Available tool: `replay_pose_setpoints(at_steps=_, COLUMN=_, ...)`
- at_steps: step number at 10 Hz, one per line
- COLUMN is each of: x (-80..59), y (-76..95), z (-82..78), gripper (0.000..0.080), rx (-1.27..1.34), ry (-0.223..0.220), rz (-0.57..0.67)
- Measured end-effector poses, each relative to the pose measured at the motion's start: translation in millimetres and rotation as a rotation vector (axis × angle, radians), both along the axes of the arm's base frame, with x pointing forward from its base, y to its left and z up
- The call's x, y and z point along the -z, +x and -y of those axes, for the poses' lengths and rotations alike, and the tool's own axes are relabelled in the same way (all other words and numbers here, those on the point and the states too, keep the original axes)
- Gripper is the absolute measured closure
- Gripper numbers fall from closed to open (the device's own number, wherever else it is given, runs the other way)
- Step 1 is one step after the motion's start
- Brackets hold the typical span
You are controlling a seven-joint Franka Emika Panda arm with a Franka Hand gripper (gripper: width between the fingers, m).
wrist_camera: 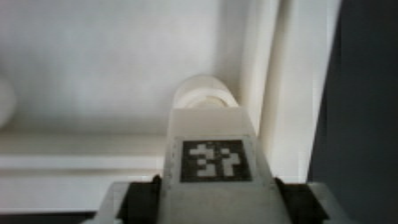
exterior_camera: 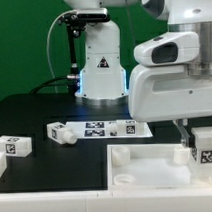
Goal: Assemble square table
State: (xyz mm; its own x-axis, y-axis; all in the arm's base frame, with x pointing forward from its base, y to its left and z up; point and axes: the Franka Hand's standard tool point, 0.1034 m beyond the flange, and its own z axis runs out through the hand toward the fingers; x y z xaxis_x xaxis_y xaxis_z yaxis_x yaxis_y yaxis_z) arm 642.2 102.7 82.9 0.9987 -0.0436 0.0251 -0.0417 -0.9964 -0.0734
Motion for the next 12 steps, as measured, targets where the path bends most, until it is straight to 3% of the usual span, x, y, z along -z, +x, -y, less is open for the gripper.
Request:
replay_pose_setpoints(at_steps=2, x=0.0, y=0.0, z=-0.6, gripper=0.0515, rx=0.081, ry=0.003, rz=-0.006)
replay_pose_setpoints(at_steps=6, x=1.6, y=-1.6, z=-9.6, gripper=0.0515, rx=0.750, ry=0.032, rz=-0.056)
replay_pose_setpoints(at_steps=9, x=2.0, y=-2.1, z=-10.3, gripper=0.0514, rx=1.090, ry=0.075, rz=-0.093)
replay_pose_setpoints(at_steps=12, x=2.6, y=-3.0, z=-12.6, gripper=0.0514, rx=1.145, ry=0.075, rz=-0.100)
